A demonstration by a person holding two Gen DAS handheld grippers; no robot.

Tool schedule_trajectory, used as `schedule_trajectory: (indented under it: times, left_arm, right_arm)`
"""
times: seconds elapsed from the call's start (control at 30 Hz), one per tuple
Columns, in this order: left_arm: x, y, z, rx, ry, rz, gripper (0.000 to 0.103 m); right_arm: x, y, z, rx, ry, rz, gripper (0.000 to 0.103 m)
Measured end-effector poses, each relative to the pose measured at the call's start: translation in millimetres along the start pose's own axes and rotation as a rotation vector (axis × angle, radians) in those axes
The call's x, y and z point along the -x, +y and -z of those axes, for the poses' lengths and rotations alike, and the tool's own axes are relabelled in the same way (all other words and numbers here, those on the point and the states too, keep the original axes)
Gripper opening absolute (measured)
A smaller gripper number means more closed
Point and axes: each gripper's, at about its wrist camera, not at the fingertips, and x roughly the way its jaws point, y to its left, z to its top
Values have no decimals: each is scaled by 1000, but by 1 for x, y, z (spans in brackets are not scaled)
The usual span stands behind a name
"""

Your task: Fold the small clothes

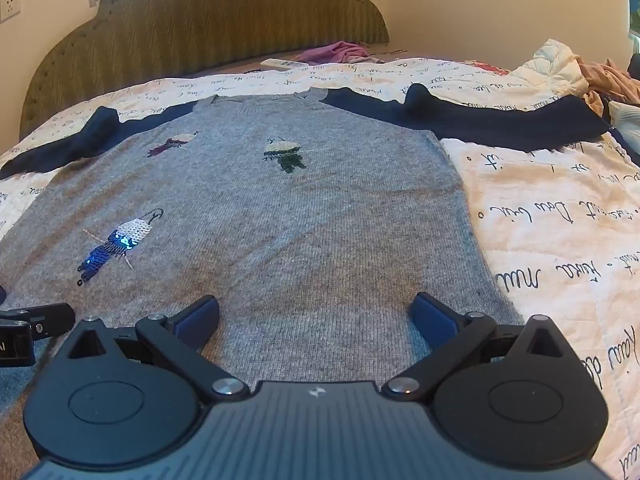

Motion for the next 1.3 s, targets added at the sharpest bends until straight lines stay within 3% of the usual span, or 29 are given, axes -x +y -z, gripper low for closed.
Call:
schedule_trajectory:
  times: [0.33,0.53,1.3]
  left_arm:
    - [-1,1,-2,-11,12,-1,103]
    - [1,-2,7,-21,-45,-15,103]
    - [-1,0,6,-19,-47,-28,103]
  right_arm:
    - [0,1,0,1,0,1,103]
    - [1,0,1,-1,-3,-1,103]
    - [1,-1,1,-7,-12,-6,103]
